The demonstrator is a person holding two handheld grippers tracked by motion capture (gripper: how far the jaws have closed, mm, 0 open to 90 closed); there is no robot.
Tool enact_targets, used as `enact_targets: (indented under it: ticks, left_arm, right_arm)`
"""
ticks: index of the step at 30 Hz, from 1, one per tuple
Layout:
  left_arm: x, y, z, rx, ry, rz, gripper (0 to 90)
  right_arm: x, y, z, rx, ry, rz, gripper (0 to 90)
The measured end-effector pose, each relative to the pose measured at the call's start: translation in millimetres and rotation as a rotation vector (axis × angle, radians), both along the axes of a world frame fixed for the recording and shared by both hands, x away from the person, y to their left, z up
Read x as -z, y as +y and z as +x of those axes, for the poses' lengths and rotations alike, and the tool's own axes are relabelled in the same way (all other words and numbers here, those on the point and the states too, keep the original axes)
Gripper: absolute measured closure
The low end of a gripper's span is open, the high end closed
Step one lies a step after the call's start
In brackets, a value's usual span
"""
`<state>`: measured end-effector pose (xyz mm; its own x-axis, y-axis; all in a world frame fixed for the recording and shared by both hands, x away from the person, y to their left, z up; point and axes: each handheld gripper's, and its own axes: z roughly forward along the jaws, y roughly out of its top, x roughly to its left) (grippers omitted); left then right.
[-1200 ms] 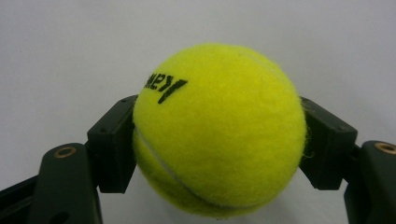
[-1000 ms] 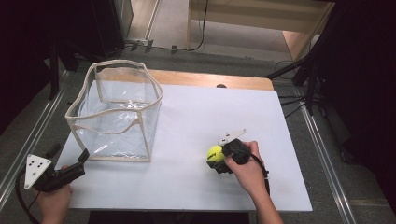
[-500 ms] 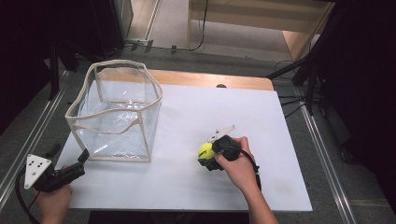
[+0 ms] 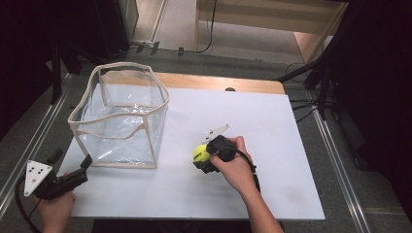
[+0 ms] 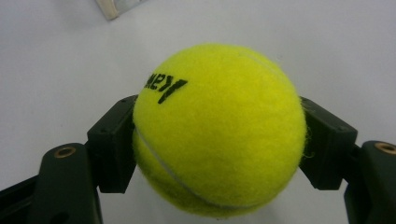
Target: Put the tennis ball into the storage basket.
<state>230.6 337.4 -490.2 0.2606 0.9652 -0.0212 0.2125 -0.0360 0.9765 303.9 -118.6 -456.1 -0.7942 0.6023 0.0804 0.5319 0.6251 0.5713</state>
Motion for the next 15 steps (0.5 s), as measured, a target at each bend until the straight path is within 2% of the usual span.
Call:
enact_targets:
  ticks: [12, 15]
  left_arm:
    - [-0.1, 0.2, -0.2, 0.002, 0.000, 0.005, 6.9]
    - [0.2, 0.1, 0.0, 0.002, -0.002, -0.006, 6.9]
  right_arm:
    - [-5.3, 19.1, 8.6, -0.033, -0.012, -0.004, 23.8]
    - [-6.2, 22.2, 11.1, -0.045, -0.015, -0.003, 23.8]
